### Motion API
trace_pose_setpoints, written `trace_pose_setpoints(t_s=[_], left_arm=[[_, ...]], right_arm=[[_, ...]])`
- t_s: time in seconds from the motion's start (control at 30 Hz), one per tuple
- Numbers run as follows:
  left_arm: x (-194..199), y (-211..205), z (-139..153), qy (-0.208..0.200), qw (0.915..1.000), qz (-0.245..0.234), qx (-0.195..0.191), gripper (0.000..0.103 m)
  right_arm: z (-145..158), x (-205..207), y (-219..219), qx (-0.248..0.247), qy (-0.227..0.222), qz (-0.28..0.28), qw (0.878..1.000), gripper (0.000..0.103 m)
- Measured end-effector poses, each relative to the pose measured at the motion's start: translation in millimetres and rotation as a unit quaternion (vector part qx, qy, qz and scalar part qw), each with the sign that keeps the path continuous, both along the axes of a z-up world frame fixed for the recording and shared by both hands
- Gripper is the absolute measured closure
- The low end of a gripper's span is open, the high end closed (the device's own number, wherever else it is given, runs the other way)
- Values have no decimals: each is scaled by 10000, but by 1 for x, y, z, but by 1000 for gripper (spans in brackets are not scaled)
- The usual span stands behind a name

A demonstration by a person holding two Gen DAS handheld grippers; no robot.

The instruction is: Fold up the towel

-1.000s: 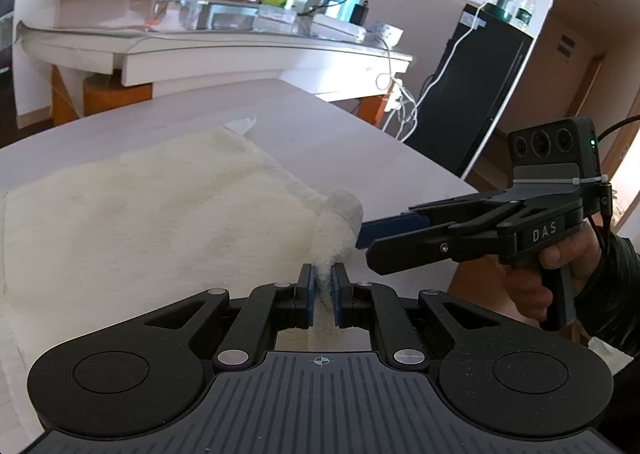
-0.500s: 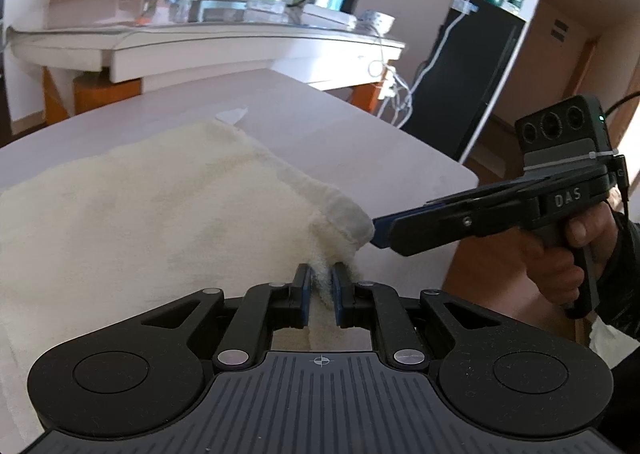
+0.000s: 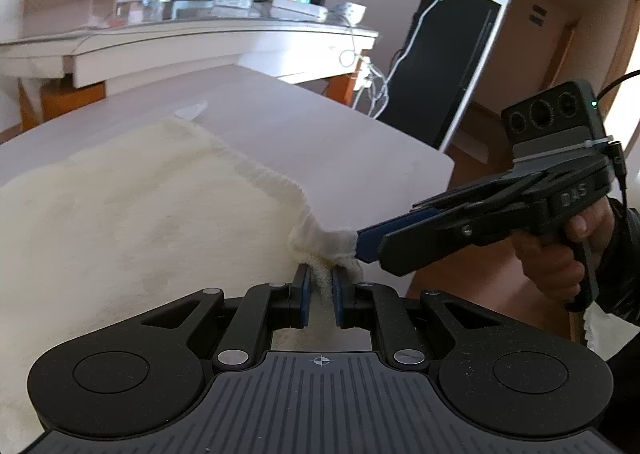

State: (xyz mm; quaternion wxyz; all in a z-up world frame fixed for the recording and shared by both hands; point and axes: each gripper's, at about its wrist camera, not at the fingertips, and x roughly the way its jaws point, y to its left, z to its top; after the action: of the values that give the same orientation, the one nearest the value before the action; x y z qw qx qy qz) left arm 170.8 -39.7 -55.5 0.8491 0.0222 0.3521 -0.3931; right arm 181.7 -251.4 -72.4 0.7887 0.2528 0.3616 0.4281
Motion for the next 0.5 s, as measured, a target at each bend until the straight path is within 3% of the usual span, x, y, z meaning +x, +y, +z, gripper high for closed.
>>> trace_pose_setpoints(t_s=[0.13,0.43,0.5], left_arm=[[-1,-8,-1,-53,9998,-164,60,92],[-2,-15,0,-82,9997,-217,110,91],[-2,-14,0,-91,9997,-192,112,91]], right_arm=[[-1,-4,-12,-76,-25,-287,9996,57],[-2,-1,-7,-688,-269,-195,9971,58],[-2,-3,-6,-708,-256,-97,9971,64]])
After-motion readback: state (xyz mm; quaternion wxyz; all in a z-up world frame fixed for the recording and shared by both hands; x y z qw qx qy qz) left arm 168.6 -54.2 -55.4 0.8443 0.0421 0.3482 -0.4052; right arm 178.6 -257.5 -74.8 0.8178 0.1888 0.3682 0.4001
